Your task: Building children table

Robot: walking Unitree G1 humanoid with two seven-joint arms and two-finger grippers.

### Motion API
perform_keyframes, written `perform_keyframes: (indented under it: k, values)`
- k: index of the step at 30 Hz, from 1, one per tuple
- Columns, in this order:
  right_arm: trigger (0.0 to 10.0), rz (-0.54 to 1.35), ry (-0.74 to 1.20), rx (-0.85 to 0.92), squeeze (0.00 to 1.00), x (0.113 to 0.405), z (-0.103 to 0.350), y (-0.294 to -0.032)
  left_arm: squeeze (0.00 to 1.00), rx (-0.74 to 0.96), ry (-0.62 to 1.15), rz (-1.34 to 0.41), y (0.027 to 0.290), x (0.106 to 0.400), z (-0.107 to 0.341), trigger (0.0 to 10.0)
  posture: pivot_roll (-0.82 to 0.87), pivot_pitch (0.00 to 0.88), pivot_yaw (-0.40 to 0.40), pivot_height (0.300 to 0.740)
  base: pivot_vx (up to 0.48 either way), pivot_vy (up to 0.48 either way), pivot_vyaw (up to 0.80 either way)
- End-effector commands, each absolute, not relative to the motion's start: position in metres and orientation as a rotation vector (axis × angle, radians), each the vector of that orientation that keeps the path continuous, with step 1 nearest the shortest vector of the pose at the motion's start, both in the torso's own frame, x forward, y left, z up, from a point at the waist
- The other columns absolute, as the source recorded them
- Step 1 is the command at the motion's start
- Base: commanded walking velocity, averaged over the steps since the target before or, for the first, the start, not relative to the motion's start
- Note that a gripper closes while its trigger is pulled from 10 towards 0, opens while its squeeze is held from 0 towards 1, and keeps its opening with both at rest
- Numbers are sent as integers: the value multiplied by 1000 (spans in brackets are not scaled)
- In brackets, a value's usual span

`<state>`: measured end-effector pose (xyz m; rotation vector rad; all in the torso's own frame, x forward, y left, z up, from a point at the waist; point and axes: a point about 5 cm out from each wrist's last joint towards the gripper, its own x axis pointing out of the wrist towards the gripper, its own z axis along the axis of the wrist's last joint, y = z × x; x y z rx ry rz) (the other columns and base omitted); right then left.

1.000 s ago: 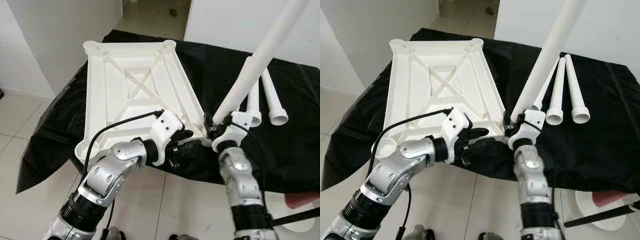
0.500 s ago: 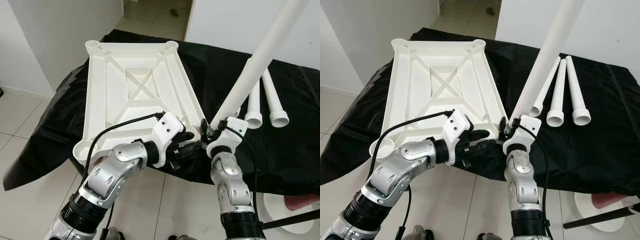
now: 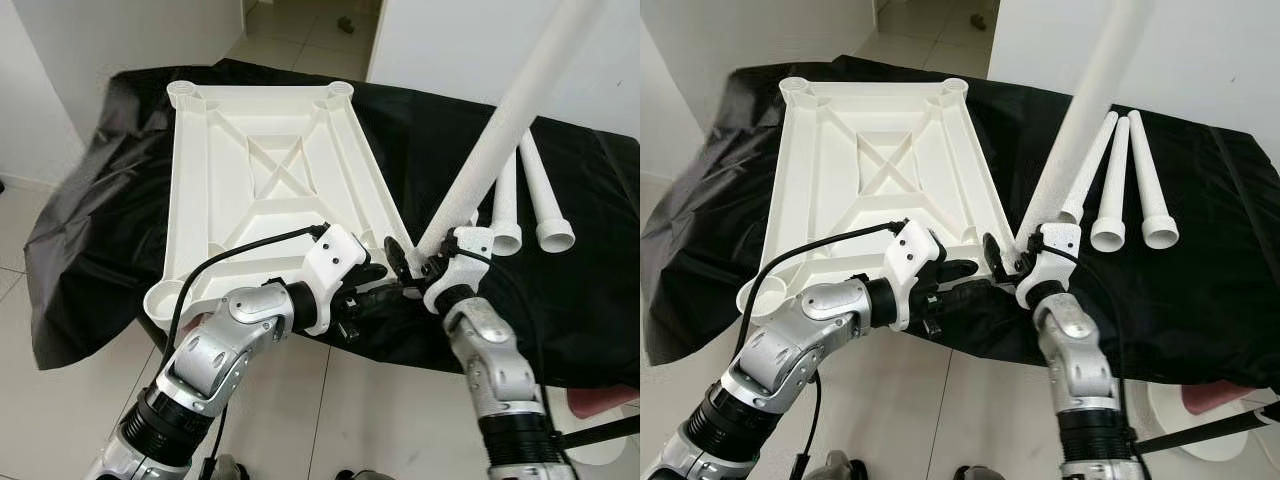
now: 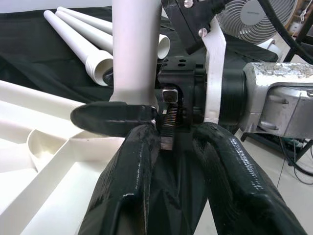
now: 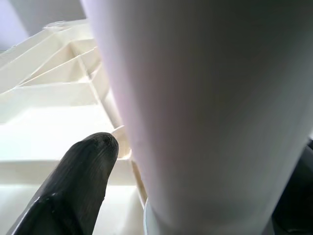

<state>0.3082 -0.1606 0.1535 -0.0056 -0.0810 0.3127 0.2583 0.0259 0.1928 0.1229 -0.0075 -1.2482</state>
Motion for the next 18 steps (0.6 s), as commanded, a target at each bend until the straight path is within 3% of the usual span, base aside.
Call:
perform_keyframes:
  k: [1, 4, 5, 6, 7, 18]
  values:
    - [10000, 398, -68, -20, 0, 308, 150, -153, 0, 122, 5, -1278, 25, 254, 191, 10000, 60, 122, -43, 740, 0, 0, 0]
    - [10000, 467, -59, -78, 0, 308, 149, -156, 0, 120, 9, -1281, 24, 252, 191, 10000, 56, 132, -47, 740, 0, 0, 0]
    - [4667, 486, -53, -97, 0, 309, 148, -159, 0, 118, 11, -1280, 24, 252, 190, 10000, 55, 132, -47, 740, 0, 0, 0]
    - [4667, 486, -53, -97, 0, 309, 148, -159, 0, 118, 11, -1280, 24, 252, 190, 10000, 55, 132, -47, 740, 0, 0, 0]
    - [196, 498, -53, -106, 0, 310, 147, -162, 0, 118, 12, -1279, 24, 251, 190, 10000, 54, 133, -48, 740, 0, 0, 0]
    - [0, 486, -41, -127, 0, 310, 144, -175, 0, 113, 18, -1277, 25, 251, 190, 10000, 51, 132, -43, 740, 0, 0, 0]
